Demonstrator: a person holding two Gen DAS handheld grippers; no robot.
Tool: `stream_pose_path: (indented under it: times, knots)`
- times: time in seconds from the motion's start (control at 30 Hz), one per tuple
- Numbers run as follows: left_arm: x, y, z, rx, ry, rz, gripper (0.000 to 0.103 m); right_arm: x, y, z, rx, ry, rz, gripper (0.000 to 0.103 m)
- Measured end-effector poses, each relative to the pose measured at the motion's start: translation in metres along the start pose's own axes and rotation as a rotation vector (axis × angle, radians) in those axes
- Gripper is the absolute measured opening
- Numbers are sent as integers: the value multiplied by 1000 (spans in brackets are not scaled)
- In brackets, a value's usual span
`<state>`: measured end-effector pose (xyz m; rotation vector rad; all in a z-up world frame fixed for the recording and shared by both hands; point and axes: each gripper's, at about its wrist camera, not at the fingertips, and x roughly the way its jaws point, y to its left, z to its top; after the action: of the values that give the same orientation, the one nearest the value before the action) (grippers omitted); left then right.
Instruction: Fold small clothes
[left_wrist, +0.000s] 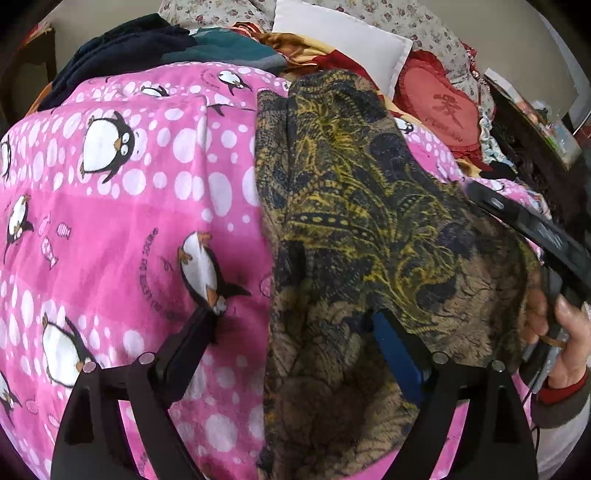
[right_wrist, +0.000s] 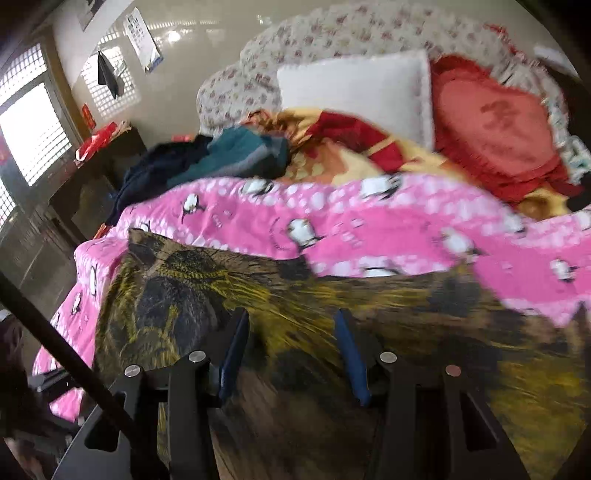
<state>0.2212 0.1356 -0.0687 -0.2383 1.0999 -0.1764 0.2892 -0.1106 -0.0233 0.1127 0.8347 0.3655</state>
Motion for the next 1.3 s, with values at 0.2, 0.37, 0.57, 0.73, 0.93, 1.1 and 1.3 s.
stream_pose_path:
  times: [0.2,0.37,0.57,0.73,0.93,1.1,1.3]
  knots:
    - [-5,2,-10,-12,7,-7,88,-76,-82,-24,64,-35,-231,76]
    - [-1,-1,-14,-23,3,7,94,-80,-160,-39,215,80,-376,74]
    - [-2,-2,-15,-49,11,1,94,-64,-172,-46,178,82,-406,12]
    - [-6,5,-13,-105,-5,-41,95,-89,-150,-39,208,-9,-414,27]
    - [-5,18,-6,-220,-36,-132,99,-96,-72,-15,142,-86,-109,63]
    - [-9,12,-20,-176,-36,-117,99,-43,-4,-4,50,7,80,63]
    - [-12,18,-38,-194,-60,-148,99,-7,67,15,-23,49,179,70]
